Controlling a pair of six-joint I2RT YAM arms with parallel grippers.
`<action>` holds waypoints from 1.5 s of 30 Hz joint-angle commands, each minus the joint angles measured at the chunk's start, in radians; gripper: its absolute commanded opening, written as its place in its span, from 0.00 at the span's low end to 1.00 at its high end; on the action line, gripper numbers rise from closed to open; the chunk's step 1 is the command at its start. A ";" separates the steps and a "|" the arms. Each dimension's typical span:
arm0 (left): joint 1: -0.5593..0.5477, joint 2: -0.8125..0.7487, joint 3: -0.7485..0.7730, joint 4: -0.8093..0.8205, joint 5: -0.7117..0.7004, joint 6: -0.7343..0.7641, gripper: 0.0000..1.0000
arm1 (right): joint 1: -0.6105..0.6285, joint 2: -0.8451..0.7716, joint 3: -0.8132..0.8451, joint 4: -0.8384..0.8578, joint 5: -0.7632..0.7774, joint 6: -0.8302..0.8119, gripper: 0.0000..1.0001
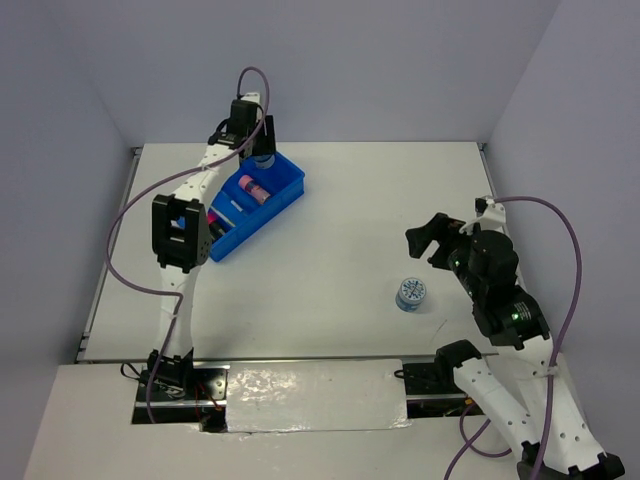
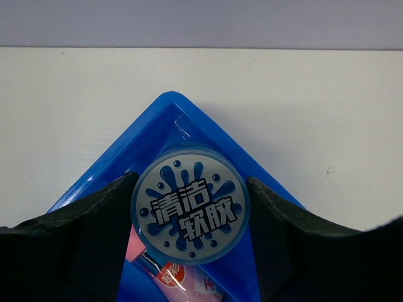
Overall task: Sort the stationery into containers
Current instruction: Place the stationery in the storage box, then pick up the stationery from the center of the board.
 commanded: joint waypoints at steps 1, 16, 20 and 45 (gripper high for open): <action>0.011 0.037 0.043 0.093 0.033 0.023 0.25 | 0.002 0.020 0.000 0.078 -0.030 -0.022 0.91; -0.028 -0.137 0.023 0.066 0.016 0.018 0.99 | 0.002 0.032 0.026 0.083 -0.062 -0.025 0.90; -0.117 -0.258 -0.004 0.026 0.037 0.050 0.99 | 0.002 0.013 0.060 0.044 -0.024 -0.034 0.90; -0.927 -0.342 -0.659 0.354 0.145 0.092 0.99 | 0.003 -0.182 0.378 -0.301 0.108 -0.034 0.91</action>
